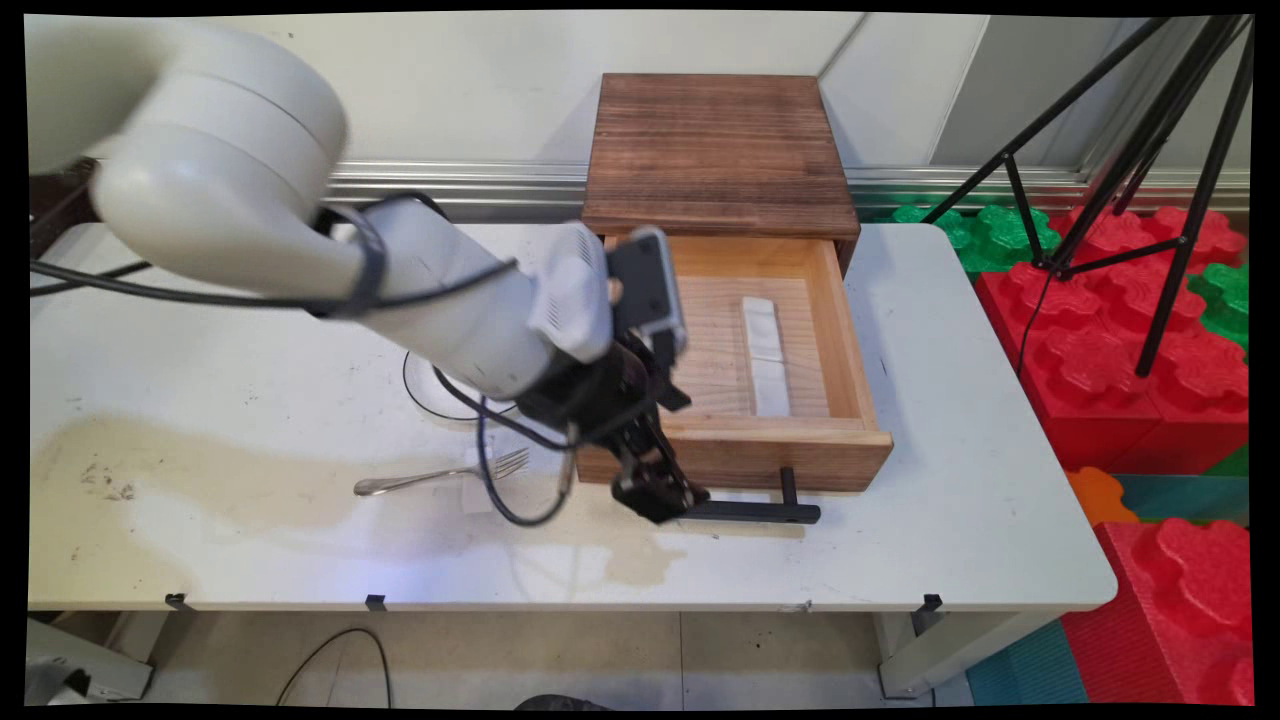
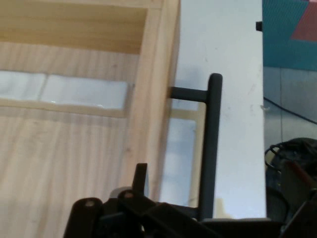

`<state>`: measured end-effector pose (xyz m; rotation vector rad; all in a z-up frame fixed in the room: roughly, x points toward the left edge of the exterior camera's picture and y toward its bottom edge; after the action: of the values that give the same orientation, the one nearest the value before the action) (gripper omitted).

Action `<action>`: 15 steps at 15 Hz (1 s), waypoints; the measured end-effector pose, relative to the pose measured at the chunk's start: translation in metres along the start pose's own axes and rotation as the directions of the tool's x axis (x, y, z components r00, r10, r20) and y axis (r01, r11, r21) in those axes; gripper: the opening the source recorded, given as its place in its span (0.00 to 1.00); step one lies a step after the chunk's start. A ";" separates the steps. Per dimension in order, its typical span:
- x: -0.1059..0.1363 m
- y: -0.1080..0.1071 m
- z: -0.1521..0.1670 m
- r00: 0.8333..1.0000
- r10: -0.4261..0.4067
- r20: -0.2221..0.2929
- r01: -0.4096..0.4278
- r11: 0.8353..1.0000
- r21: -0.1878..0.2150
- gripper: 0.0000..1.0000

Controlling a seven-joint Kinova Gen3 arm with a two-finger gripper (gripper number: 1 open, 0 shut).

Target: Pick up the knife from the left of the white plate

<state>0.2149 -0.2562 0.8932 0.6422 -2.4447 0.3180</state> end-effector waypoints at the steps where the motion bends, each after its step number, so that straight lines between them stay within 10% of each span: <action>1: -0.002 -0.005 -0.008 1.000 0.000 -0.016 0.000 1.000 0.006 1.00; 15: -0.058 -0.090 -0.113 0.986 -0.014 -0.167 0.027 0.997 0.075 1.00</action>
<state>0.3567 -0.2707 0.9559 0.6468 -2.2741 0.4422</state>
